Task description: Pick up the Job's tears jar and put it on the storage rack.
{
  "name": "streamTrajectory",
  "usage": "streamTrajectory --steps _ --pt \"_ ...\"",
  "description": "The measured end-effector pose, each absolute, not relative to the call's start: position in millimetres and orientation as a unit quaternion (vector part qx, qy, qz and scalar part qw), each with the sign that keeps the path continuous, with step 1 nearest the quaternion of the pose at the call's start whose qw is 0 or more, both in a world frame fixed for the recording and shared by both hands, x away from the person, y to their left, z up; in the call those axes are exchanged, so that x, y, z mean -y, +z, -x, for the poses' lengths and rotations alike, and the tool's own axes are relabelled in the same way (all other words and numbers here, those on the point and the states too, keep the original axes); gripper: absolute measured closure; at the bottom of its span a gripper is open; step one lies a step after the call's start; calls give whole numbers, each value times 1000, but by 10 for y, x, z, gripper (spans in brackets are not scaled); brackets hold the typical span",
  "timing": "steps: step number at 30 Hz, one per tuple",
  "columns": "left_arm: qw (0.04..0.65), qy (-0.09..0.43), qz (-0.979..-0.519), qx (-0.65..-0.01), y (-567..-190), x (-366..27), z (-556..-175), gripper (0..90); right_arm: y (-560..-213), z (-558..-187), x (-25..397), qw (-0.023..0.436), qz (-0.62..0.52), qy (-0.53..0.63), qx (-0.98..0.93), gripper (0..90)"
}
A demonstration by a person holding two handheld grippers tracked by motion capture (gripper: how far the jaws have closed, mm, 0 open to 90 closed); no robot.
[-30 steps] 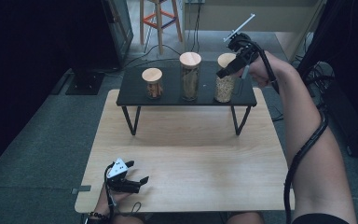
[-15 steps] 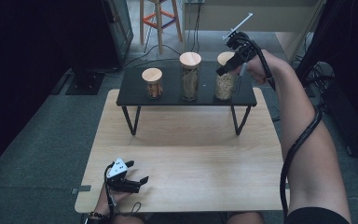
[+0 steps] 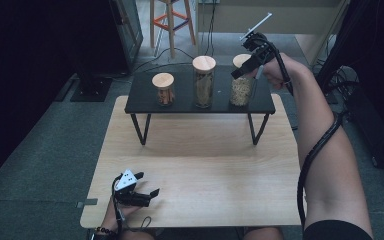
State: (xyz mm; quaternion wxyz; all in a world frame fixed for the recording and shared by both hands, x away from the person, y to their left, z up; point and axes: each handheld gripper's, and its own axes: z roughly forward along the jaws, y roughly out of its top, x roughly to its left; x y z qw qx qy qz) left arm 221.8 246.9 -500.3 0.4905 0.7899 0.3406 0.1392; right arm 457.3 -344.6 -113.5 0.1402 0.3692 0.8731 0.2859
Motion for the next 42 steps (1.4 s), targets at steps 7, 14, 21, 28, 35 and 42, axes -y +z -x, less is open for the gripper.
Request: streamTrajectory --steps 7,14,21,28,35,42 --pt "490 140 -790 -341 -5004 -2466 -2212 35 -1185 -4555 3525 140 -385 304 -860 220" --pt "491 141 -789 -341 -5007 -2467 -2209 35 -1218 -4490 3566 154 -391 310 -853 120" --pt "492 143 -788 -340 -5011 -2467 -2199 34 -1271 -4507 3535 148 -393 304 -855 87" --pt "494 142 -787 -341 -5015 -2475 -2200 35 -1251 -4497 3513 152 -390 301 -857 19" --pt "495 142 -787 -340 -5016 -2475 -2198 35 -1169 -4419 3555 165 -384 305 -856 4" --pt "495 142 -787 -340 -5017 -2477 -2198 35 -1138 -4342 3701 169 -389 313 -850 4"
